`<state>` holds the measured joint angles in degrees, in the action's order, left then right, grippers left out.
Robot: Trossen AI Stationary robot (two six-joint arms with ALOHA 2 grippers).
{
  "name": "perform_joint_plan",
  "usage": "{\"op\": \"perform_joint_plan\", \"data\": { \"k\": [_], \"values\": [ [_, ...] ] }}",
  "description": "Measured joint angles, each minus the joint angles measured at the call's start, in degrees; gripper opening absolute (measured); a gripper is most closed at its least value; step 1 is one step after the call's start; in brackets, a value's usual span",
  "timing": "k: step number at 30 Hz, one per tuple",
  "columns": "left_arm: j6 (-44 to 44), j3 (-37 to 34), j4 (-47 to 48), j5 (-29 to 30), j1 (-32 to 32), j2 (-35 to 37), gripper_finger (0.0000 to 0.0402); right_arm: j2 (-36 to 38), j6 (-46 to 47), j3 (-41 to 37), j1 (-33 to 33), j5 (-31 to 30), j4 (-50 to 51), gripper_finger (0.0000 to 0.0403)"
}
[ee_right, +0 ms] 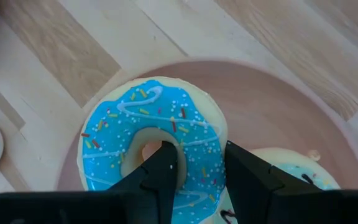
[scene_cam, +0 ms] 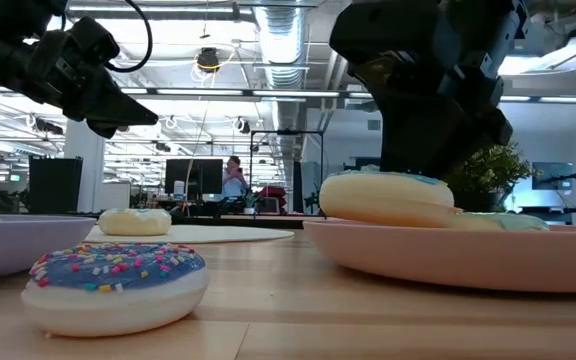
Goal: Pick & Place donuts
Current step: Put the top large blue donut on the pink plate
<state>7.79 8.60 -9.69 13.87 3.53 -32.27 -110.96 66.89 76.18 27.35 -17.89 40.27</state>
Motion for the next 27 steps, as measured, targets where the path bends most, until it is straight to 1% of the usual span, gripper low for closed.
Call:
{"op": "perform_joint_plan", "data": {
  "k": [16, 20, 27],
  "values": [
    [-0.2, 0.0, 0.0, 0.0, 0.0, 0.0, 0.0000, 0.0, -1.4, 0.0, 0.0, 0.0, -0.2, 0.0117],
    [-0.1, 0.0, 0.0, 0.0, 0.0, 0.0, 0.0000, 0.0, -2.8, -0.1, 0.0, -0.1, -1.1, 0.0132],
    [-0.1, 0.0, 0.0, 0.0, 0.0, 0.0, 0.0000, 0.1, -3.9, -1.1, -0.1, -0.2, -3.2, 0.0171]
  ]
}}
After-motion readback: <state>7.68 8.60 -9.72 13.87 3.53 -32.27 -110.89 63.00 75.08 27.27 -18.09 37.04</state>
